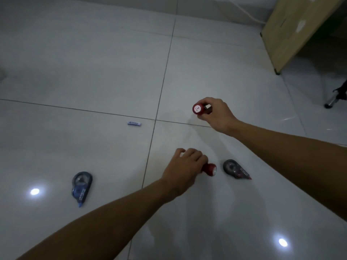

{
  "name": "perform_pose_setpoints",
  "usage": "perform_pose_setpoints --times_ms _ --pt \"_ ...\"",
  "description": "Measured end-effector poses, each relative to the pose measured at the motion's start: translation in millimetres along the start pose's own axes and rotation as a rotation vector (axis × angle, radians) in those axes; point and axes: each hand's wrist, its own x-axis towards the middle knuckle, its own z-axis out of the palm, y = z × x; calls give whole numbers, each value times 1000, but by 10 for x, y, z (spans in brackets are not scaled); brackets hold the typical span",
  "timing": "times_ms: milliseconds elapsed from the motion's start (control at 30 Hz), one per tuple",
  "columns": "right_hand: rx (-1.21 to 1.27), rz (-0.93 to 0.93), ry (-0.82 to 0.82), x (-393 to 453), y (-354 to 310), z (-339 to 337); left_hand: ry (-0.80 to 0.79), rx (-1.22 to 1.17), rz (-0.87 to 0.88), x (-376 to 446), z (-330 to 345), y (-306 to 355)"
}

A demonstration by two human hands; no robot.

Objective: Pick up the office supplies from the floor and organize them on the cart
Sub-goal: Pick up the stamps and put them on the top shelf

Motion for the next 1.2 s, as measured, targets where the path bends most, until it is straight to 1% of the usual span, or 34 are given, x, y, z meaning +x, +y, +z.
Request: perform_pose_setpoints --times_ms 100,233,367,433,500,633,733,867,967,1100,1200 --pt "182 1 32 134 -224 103 135 -181 -190 -28 -273 -275" --pt "316 -67 92 335 -723 337 254 -283 -489 -199 -770 -825" --pt "451 -87 129 488 -1346 636 416 -361 -636 -536 -1381 -1470" --pt "537 -86 96 559 -1707 749 500 -404 -730 -691 -1756 -1732" --pt "613 -105 36 640 -2134 826 582 -436 -779 -830 -2176 -1941" --pt "702 -170 -83 742 -3134 842 717 -458 -818 -1130 -3094 -2141" --pt "736 -256 -158 707 -3860 684 783 -462 -814 -1266 -3805 -2137" --pt "616 -399 -237 592 -4759 398 861 -443 -783 -1453 -4739 -2044" --pt "564 -502 -275 543 -5380 143 933 -372 -782 -1565 -5411 -2022" --pt "515 -638 -248 679 -6115 -138 992 -224 -739 -1643 -6170 -2178" --pt "511 -718 -221 975 -6630 -272 1033 -201 -700 -1593 -6667 -2447"
